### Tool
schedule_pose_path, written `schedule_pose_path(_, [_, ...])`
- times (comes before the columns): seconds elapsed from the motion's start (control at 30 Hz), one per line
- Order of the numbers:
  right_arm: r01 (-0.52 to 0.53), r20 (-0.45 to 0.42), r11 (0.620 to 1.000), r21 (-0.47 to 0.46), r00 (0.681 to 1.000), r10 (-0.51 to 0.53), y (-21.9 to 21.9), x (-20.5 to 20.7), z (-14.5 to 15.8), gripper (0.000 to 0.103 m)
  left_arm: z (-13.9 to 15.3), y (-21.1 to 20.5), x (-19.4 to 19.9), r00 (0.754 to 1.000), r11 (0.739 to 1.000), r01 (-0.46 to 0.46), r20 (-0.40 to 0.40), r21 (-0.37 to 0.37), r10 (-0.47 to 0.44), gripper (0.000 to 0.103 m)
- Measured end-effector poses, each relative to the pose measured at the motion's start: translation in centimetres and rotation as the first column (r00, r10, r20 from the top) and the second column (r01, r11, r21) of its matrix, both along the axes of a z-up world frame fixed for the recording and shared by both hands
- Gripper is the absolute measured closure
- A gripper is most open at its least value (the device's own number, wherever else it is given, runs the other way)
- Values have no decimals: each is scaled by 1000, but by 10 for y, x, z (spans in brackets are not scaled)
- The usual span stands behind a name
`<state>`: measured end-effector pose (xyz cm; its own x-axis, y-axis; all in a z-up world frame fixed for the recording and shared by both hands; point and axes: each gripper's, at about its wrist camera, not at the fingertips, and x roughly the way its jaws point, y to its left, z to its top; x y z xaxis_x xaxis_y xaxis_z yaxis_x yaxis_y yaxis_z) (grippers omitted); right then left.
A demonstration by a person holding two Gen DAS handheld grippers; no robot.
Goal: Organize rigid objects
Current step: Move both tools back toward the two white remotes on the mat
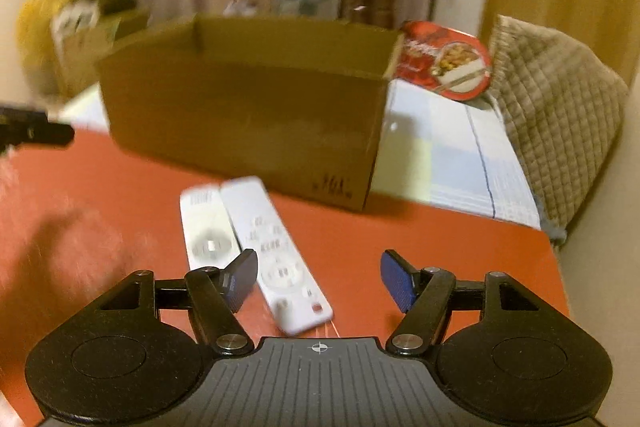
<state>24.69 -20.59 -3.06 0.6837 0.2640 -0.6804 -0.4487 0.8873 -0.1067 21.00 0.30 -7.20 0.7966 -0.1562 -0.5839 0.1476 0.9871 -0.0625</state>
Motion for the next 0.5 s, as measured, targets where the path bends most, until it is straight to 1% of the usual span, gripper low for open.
schedule_pose_path(0.1, [-45,-13,997,-59,999,44,7,-2,-14,38,-7,4,-3,1000,1000,4,-9,-9,-4,17])
schedule_pose_path(0.3, [-108,-9,983,-148,994,108,25,3,-32,38,-9,7,1,1000,998,2,-10,-66,-2,17])
schedule_pose_path(0.4, [-121,11,970,-209,992,126,31,9,-41,38,-9,3,4,1000,998,15,-8,-63,-15,17])
schedule_pose_path(0.5, [-107,30,972,-210,993,116,32,17,-44,38,-11,2,6,1000,998,23,-15,-60,-24,17])
